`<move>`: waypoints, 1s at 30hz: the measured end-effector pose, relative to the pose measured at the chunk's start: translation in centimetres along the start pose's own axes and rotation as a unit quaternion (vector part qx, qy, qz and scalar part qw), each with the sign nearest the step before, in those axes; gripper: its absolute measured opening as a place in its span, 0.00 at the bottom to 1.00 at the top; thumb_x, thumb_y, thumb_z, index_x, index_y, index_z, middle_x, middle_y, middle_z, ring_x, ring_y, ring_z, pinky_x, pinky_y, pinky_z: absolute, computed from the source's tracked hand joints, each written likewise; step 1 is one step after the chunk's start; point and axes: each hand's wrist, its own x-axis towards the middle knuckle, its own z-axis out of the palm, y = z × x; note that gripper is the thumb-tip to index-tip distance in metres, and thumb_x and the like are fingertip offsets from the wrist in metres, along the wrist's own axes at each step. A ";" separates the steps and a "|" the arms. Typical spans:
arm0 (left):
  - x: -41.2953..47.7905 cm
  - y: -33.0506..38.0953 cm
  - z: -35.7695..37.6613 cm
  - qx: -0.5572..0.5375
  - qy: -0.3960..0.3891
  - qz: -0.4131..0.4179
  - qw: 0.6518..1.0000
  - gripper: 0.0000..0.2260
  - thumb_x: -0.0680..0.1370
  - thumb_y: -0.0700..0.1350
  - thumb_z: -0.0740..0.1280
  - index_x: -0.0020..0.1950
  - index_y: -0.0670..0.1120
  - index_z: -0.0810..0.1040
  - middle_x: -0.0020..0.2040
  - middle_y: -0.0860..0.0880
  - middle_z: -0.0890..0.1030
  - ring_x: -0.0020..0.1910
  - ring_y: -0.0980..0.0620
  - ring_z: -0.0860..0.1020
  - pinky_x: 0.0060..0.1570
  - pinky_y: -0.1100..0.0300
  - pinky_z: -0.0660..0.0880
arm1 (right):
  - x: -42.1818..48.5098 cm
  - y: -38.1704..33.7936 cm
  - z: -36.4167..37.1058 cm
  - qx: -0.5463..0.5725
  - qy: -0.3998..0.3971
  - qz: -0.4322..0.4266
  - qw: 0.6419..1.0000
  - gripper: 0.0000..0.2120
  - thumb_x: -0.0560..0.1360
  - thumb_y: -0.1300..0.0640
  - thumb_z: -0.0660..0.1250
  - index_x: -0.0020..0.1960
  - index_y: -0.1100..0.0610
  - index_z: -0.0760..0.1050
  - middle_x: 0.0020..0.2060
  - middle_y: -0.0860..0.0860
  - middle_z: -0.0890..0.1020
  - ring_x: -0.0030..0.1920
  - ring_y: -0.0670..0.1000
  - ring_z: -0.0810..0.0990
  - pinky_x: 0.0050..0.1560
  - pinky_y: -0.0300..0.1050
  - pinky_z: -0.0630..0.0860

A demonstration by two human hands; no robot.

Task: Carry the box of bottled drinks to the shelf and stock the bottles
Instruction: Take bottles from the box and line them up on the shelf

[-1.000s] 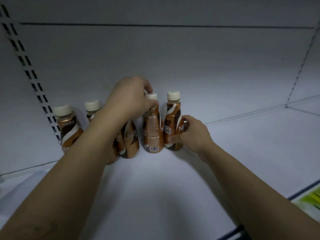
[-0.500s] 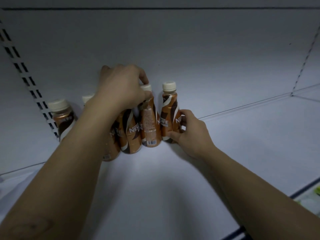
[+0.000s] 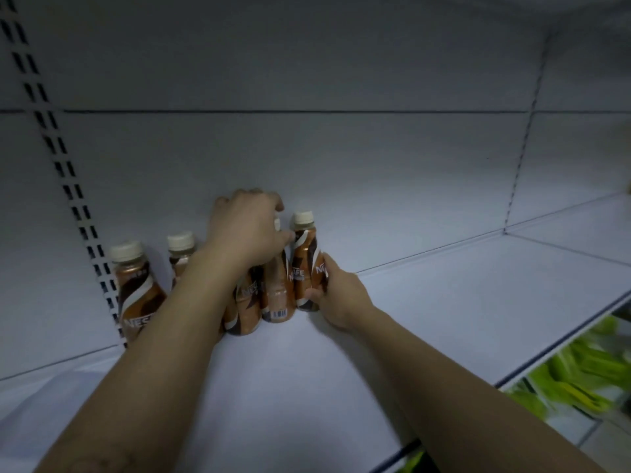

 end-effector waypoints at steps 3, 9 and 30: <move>-0.5 0.6 -0.3 0.003 0.015 0.017 1.000 0.21 0.72 0.58 0.68 0.62 0.52 0.74 0.56 0.48 0.78 0.56 0.47 0.74 0.55 0.48 0.68 | -0.9 -0.4 -0.2 0.005 -0.024 0.033 0.999 0.46 0.73 0.44 0.69 0.79 0.53 0.43 0.69 0.55 0.73 0.67 0.58 0.72 0.67 0.53 0.68; -1.8 4.3 -1.1 -0.010 0.040 0.097 0.994 0.19 0.73 0.55 0.67 0.62 0.51 0.75 0.59 0.48 0.78 0.58 0.46 0.73 0.58 0.50 0.66 | -4.9 0.7 -5.2 -0.004 0.030 0.040 0.999 0.49 0.70 0.39 0.71 0.79 0.52 0.45 0.75 0.54 0.65 0.72 0.56 0.66 0.67 0.50 0.66; -14.4 41.8 4.8 -0.230 -0.163 0.496 0.821 0.28 0.71 0.63 0.66 0.67 0.51 0.71 0.65 0.47 0.75 0.64 0.46 0.72 0.60 0.52 0.69 | -40.5 19.0 -25.4 -0.174 0.256 0.392 0.866 0.43 0.69 0.41 0.73 0.76 0.52 0.58 0.72 0.52 0.69 0.68 0.55 0.70 0.64 0.52 0.70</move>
